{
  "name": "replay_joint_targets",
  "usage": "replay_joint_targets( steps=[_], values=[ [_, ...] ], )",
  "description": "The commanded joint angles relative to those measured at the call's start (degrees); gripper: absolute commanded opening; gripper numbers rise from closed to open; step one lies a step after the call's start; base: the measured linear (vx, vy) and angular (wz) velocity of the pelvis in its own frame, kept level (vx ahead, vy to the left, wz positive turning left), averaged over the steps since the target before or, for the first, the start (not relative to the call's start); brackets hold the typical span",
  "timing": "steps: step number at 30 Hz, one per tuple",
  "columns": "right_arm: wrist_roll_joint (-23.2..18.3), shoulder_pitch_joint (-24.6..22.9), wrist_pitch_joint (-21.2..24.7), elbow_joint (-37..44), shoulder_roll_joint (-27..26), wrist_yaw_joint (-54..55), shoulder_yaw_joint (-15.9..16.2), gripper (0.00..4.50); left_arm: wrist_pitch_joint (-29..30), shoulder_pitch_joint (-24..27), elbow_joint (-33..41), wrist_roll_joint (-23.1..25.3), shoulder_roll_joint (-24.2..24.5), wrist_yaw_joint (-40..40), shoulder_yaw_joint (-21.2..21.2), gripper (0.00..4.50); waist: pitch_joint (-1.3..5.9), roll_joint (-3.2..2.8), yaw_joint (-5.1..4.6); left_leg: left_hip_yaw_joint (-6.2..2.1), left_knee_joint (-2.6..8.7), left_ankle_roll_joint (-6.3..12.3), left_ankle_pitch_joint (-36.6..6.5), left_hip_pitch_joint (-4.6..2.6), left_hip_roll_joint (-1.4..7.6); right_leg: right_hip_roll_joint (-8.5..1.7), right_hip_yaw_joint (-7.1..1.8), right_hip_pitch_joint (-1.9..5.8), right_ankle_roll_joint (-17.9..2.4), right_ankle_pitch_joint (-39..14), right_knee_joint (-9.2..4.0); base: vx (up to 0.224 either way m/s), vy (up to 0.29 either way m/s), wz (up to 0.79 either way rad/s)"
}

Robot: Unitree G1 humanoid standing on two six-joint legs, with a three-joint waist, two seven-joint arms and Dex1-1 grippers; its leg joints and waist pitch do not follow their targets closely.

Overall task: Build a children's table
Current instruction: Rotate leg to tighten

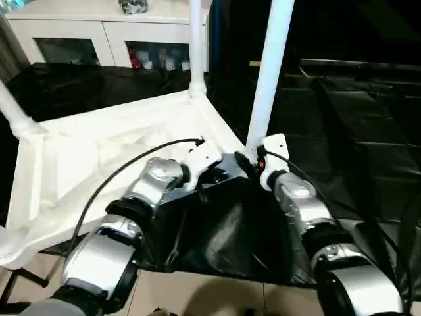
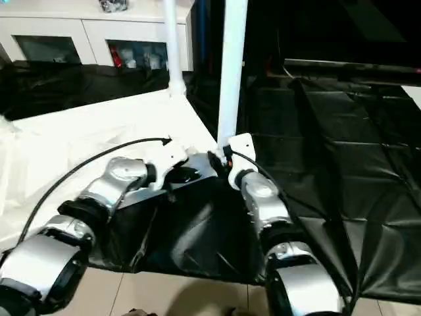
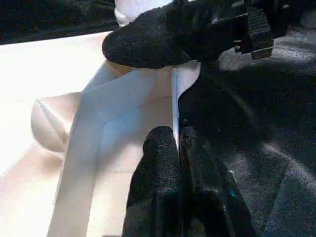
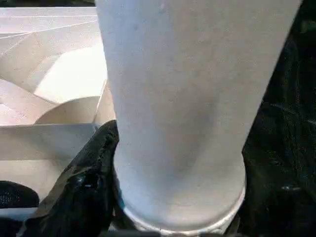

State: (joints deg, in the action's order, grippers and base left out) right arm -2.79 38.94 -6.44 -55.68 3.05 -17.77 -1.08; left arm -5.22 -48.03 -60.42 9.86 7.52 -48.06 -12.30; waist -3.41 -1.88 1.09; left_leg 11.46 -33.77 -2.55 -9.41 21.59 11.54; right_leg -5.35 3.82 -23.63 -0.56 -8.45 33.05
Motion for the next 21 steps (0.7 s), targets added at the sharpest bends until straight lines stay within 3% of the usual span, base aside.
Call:
replay_joint_targets(
  steps=[1, 6, 11, 13, 18, 21],
  values=[
    [-0.97, 0.79, -1.65, -0.10, -2.89, -7.02, 1.98, 3.45, -2.53, -0.55, 0.55, -0.31, -2.38, -1.28, -1.41, 0.00, 4.16, 0.26, -0.13, -0.96, 4.30, 1.70, -21.27, -1.09, 1.19, -2.71, -1.74, 2.36, -12.20, -20.28, -4.35, 0.000, 0.000, 0.00],
    [-1.05, 0.13, -4.05, 1.20, 0.90, -16.50, 4.06, 4.00, -4.34, 0.69, 1.27, -1.02, 0.10, -5.90, -1.44, 0.00, 4.34, 0.25, 0.06, -0.83, 4.14, 2.79, -19.73, -0.88, 1.28, -2.70, -1.71, 2.72, -13.26, -17.47, -4.04, 0.000, 0.000, 0.00],
    [-2.93, -1.91, -2.73, 5.01, 5.50, -30.10, 5.41, 4.00, -6.30, 1.59, 1.71, -3.68, 2.75, -14.71, -0.32, 0.00, 4.67, 0.30, 0.86, -0.50, 3.67, 4.85, -15.26, -0.45, 1.45, -2.59, -1.59, 3.21, -15.38, -11.50, -3.13, 0.000, 0.000, 0.00],
    [-2.97, -2.67, -2.97, 6.35, 7.25, -35.48, 6.43, 4.00, -6.45, 1.81, 2.29, -4.59, 3.89, -18.57, -0.19, 0.00, 4.56, 0.27, 1.33, -0.32, 3.59, 5.67, -14.92, -0.70, 1.61, -2.56, -1.64, 2.89, -16.02, -10.46, -3.14, 0.000, 0.000, 0.00],
    [-3.66, -4.17, -0.43, 9.30, 10.69, -47.46, 9.55, 4.00, -7.04, 1.57, 2.03, -4.99, 6.50, -25.07, -0.50, 0.00, 4.38, 0.22, 1.78, -0.53, 3.91, 4.92, -16.33, -0.80, 1.76, -2.51, -1.51, 3.05, -15.67, -13.52, -3.26, 0.000, 0.000, 0.00],
    [-3.11, -4.81, 0.39, 10.02, 12.15, -52.12, 11.30, 4.00, -7.57, 1.11, 1.41, -4.93, 7.79, -27.44, -0.66, 0.00, 4.22, 0.20, 2.00, -0.56, 4.13, 3.56, -18.51, -1.10, 2.01, -2.70, -1.69, 2.63, -15.08, -16.56, -3.44, 0.000, 0.000, 0.00]
  ],
)
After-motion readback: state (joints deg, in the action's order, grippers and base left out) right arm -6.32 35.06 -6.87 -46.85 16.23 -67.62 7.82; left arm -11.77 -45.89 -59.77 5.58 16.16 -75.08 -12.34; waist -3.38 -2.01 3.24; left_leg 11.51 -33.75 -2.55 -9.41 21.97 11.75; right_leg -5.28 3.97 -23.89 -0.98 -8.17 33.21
